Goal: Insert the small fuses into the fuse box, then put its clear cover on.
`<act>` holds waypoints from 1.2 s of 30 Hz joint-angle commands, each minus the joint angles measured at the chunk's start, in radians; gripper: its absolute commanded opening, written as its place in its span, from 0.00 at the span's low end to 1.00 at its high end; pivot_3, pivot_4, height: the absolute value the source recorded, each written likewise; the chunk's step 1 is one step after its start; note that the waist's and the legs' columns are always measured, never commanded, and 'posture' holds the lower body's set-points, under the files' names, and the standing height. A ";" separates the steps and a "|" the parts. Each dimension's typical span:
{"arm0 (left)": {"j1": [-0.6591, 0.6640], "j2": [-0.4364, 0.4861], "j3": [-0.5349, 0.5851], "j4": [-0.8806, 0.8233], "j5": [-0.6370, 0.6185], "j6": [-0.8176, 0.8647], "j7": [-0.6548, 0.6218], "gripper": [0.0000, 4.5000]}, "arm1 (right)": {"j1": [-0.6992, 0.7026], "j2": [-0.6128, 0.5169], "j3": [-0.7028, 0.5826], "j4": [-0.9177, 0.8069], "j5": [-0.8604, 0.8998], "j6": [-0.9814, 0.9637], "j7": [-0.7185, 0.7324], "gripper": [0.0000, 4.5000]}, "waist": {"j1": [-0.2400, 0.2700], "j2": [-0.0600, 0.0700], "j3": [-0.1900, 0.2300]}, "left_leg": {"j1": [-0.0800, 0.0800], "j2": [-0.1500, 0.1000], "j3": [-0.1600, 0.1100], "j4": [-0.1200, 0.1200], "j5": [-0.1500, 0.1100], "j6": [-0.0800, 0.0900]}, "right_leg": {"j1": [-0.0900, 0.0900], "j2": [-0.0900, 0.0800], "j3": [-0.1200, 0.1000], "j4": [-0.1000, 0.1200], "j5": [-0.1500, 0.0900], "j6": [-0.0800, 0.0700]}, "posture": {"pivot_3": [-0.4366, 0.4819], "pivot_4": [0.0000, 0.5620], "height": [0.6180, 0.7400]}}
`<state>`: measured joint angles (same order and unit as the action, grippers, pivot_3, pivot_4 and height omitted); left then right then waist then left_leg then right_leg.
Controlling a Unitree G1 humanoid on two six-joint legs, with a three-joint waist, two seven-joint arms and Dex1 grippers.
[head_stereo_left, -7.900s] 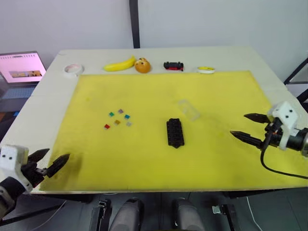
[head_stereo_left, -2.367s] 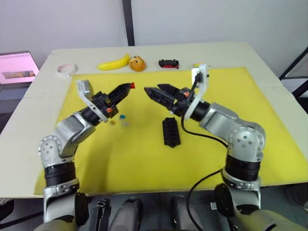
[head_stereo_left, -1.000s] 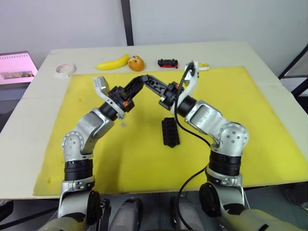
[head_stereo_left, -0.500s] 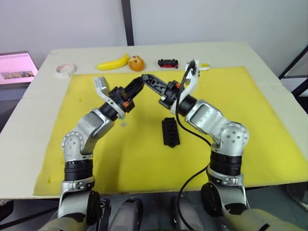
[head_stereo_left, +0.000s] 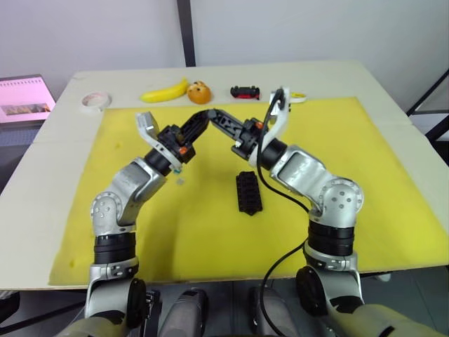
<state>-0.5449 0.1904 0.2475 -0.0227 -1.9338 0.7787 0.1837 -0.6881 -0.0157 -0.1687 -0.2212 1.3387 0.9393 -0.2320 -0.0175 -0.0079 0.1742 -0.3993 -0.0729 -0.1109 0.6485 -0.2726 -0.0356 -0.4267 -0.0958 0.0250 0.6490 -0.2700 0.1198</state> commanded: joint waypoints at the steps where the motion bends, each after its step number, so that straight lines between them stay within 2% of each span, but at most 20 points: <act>1: 0.001 0.003 0.004 -0.031 -0.015 0.002 -0.012 0.00 | -0.010 0.005 -0.005 -0.033 0.032 -0.029 -0.001 0.06 | 0.000 0.000 0.000 | 0.000 0.000 0.000 0.000 0.000 0.000 | 0.000 0.000 0.000 0.000 0.000 0.000 | 0.48 0.27 1.00; 2: 0.002 0.004 0.002 -0.030 -0.016 0.003 -0.013 0.00 | -0.010 0.003 -0.004 -0.034 0.035 -0.030 -0.001 0.01 | 0.000 0.000 0.000 | 0.000 0.000 0.000 0.000 0.000 0.000 | 0.000 0.000 0.000 0.000 0.000 0.000 | 0.48 0.27 1.00; 10: 0.010 0.011 -0.008 -0.026 -0.008 0.018 -0.032 0.00 | -0.010 -0.007 0.006 -0.039 0.042 -0.033 0.002 0.01 | 0.000 0.000 0.000 | 0.000 0.000 0.000 0.000 0.000 0.000 | 0.000 0.000 0.000 0.000 0.000 0.000 | 0.48 0.27 1.00; 14: 0.014 0.038 -0.025 -0.017 0.035 0.046 -0.046 0.00 | -0.010 -0.015 0.007 -0.045 0.044 -0.035 0.009 0.01 | -0.001 0.000 0.000 | 0.000 0.000 0.000 0.000 0.000 0.000 | 0.000 0.000 0.000 0.000 0.000 0.000 | 0.48 0.27 1.00; 18: 0.013 0.109 -0.010 -0.018 0.067 0.089 -0.103 0.29 | -0.011 -0.050 0.004 -0.056 0.044 -0.030 0.028 0.00 | -0.001 0.000 0.000 | 0.000 0.000 0.000 0.000 0.000 0.000 | 0.000 0.000 0.000 0.000 0.000 0.000 | 0.48 0.27 1.00; 21: 0.001 0.241 0.010 -0.009 0.084 0.177 -0.195 0.63 | -0.012 -0.137 0.010 -0.084 0.028 0.001 0.093 0.00 | -0.004 0.000 0.000 | 0.000 0.000 0.000 0.000 0.000 0.000 | -0.001 0.001 0.000 0.000 0.000 0.000 | 0.48 0.27 1.00; 23: -0.013 0.356 0.001 -0.008 0.140 0.259 -0.311 0.85 | -0.012 -0.212 0.014 -0.100 0.032 0.028 0.146 0.00 | -0.005 0.000 0.000 | 0.000 0.000 0.000 0.000 0.000 0.000 | -0.001 0.001 0.000 0.000 0.000 0.000 | 0.48 0.27 1.00; 24: -0.020 0.416 -0.015 -0.023 0.193 0.296 -0.392 0.98 | -0.013 -0.260 0.020 -0.110 0.027 0.047 0.187 0.00 | -0.005 0.001 0.000 | -0.001 0.001 0.000 0.000 0.000 0.000 | -0.001 0.002 0.000 0.000 0.000 0.000 | 0.48 0.27 1.00; 28: -0.036 0.591 -0.133 -0.134 0.488 0.301 -0.744 0.99 | -0.006 -0.473 0.082 -0.170 -0.067 0.098 0.413 0.00 | -0.002 0.001 0.001 | -0.001 -0.001 0.001 0.000 -0.001 0.001 | 0.000 0.003 0.000 -0.001 0.000 0.000 | 0.48 0.27 1.00; 32: -0.006 0.715 -0.342 -0.249 0.905 0.039 -1.114 0.99 | 0.023 -0.704 0.192 -0.232 -0.251 0.045 0.735 0.00 | -0.001 0.001 0.001 | -0.001 -0.001 0.003 0.000 -0.001 0.003 | 0.000 0.003 0.000 -0.003 0.000 0.000 | 0.48 0.27 1.00; 34: 0.010 0.727 -0.417 -0.264 1.067 -0.104 -1.230 0.99 | 0.043 -0.792 0.256 -0.243 -0.372 -0.037 0.886 0.00 | 0.000 0.001 0.001 | -0.001 0.000 0.003 -0.001 -0.003 0.006 | 0.000 0.003 0.000 -0.003 0.000 0.000 | 0.48 0.27 1.00; 36: 0.020 0.710 -0.464 -0.260 1.186 -0.215 -1.287 0.99 | 0.066 -0.853 0.317 -0.239 -0.496 -0.138 1.006 0.00 | -0.001 0.001 0.001 | -0.001 0.001 0.003 -0.001 -0.004 0.008 | 0.000 0.003 0.000 -0.004 0.000 0.000 | 0.48 0.27 1.00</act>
<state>-0.5224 0.8996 -0.1975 -0.2615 -0.8461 0.6629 -1.0423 -0.6217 -0.8483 0.1199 -0.4323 0.9301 0.8860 0.6738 -0.0183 -0.0072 0.1755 -0.4001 -0.0714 -0.1074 0.6480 -0.2768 -0.0280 -0.4262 -0.0928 0.0249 0.6454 -0.2703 0.1196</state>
